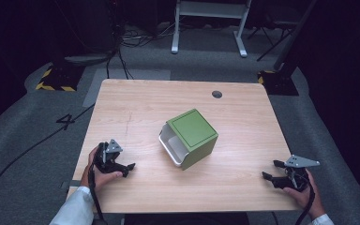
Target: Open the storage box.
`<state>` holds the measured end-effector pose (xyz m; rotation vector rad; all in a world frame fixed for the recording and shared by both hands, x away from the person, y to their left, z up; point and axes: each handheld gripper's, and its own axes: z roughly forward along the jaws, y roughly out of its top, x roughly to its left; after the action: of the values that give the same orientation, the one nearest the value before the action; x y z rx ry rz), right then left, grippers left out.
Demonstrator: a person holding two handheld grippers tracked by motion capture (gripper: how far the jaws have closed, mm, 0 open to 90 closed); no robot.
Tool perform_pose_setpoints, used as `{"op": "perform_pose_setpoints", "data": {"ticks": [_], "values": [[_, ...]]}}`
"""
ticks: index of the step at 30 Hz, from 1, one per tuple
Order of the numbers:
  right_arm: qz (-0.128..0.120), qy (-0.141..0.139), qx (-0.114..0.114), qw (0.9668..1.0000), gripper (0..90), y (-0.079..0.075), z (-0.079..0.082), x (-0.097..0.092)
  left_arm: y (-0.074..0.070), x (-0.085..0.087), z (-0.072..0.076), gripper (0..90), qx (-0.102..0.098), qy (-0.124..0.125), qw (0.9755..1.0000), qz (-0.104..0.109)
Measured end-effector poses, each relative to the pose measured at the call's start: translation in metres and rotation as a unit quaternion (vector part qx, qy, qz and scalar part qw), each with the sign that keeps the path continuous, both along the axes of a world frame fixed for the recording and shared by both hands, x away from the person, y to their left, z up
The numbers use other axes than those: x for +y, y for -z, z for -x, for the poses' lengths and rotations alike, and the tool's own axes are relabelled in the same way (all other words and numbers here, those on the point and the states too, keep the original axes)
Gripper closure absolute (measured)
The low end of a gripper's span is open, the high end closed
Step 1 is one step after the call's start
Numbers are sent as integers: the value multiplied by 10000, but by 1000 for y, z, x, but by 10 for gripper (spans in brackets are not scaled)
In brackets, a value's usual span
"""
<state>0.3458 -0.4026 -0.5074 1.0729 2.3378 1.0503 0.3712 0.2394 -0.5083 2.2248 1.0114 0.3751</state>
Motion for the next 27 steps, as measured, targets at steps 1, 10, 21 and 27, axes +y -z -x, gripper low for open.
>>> {"op": "perform_pose_setpoints", "data": {"ticks": [1, 10, 21, 27], "values": [[0, 0, 1, 10000, 215, 0, 0, 0, 0, 0, 0, 0, -1, -12, 10000, -5], [-6, 2, 17, 10000, 215, 0, 0, 0, -1, -2, 2, 2, 54, -66, 10000, -6], [-4, 4, 14, 10000, 214, 0, 0, 0, -20, -20, 10, 187, -65, 532, 9982, 275], [-4, 3, 13, 10000, 214, 0, 0, 0, -31, -40, 11, 197, -172, 885, 9956, 250]]}}
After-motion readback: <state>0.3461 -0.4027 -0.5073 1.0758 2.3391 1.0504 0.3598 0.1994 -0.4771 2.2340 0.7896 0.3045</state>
